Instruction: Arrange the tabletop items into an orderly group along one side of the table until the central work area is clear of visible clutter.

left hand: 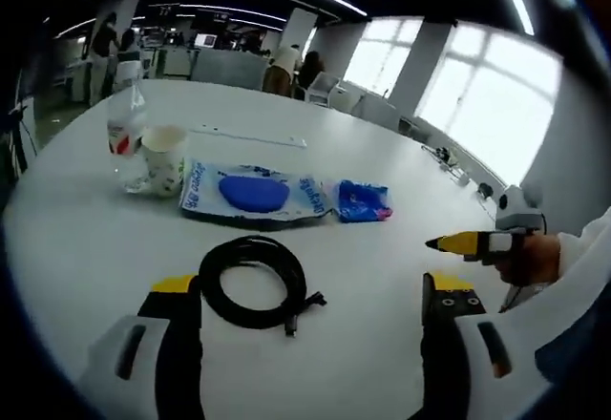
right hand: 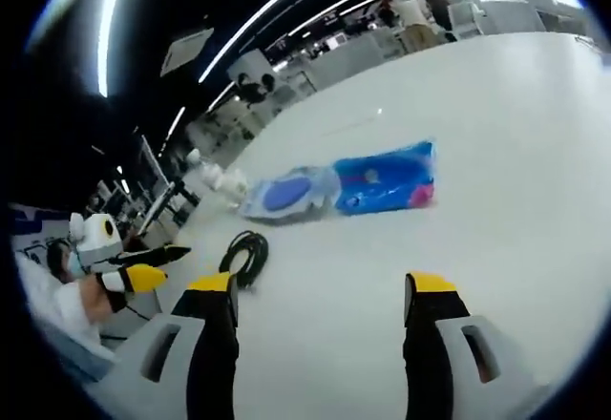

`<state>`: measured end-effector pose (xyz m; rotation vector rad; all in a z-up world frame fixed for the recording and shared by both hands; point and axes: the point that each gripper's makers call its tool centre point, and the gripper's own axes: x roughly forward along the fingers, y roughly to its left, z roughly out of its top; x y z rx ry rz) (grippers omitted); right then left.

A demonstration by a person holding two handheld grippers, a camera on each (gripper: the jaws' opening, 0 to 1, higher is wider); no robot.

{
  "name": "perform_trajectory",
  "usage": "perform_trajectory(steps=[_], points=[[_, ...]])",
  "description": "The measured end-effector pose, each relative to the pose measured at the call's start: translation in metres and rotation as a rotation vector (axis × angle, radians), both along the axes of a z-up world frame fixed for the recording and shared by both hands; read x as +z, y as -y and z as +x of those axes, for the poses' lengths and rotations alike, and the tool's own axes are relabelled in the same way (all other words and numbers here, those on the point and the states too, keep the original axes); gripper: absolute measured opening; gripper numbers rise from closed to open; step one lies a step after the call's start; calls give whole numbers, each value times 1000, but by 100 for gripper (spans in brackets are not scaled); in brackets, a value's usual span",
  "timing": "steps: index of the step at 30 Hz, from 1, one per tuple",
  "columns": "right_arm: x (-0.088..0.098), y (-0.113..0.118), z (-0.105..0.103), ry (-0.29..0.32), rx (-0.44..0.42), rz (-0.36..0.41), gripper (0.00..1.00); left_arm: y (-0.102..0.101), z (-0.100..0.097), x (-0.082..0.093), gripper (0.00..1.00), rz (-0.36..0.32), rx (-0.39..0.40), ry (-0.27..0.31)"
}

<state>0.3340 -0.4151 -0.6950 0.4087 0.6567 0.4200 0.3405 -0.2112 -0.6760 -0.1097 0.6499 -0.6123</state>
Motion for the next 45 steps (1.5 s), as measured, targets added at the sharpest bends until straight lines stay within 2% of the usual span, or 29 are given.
perform_trajectory(steps=[6, 10, 13, 15, 17, 19, 22, 24, 26, 29, 32, 33, 35, 37, 40, 41, 43, 45], points=[[6, -13, 1, 23, 55, -7, 70, -43, -25, 1, 100, 104, -7, 44], [4, -26, -3, 35, 149, -79, 70, -62, -38, 3, 100, 144, -22, 82], [3, -38, -6, 46, 214, -119, 70, -74, -48, 3, 100, 147, -23, 94], [2, -48, -7, 51, 261, -137, 69, -79, -53, 7, 100, 160, -53, 164], [1, -57, -7, 46, 294, -148, 69, -85, -59, 4, 100, 165, -48, 159], [1, -67, -5, 37, 312, -143, 68, -87, -56, 8, 100, 146, -31, 162], [1, -81, 1, 29, 344, -147, 68, -79, -49, 20, 100, 62, 0, 212], [1, -94, 5, 51, 409, -213, 68, -77, -49, 18, 100, 71, -4, 206], [4, -108, 9, 92, 470, -261, 68, -73, -50, 16, 100, 96, -28, 223], [8, -140, 13, 173, 644, -349, 67, -71, -54, 9, 100, 127, -59, 204], [7, -159, 18, 196, 736, -413, 59, -68, -54, 12, 100, 115, -72, 219], [8, -163, 19, 200, 749, -418, 54, -67, -54, 14, 100, 109, -71, 223], [7, -178, 20, 197, 782, -397, 50, -68, -54, 18, 100, 94, -63, 237], [-1, -190, 15, 194, 871, -423, 51, -69, -52, 22, 100, 83, -53, 256], [-14, -198, 10, 226, 992, -511, 47, -69, -51, 22, 100, 85, -50, 255], [-25, -198, 9, 210, 1035, -562, 45, -69, -52, 21, 100, 91, -53, 251], [-36, -197, 10, 215, 1084, -627, 38, -68, -53, 19, 100, 97, -61, 248], [-46, -200, 6, 166, 1110, -621, 35, -67, -54, 17, 100, 108, -69, 242]])
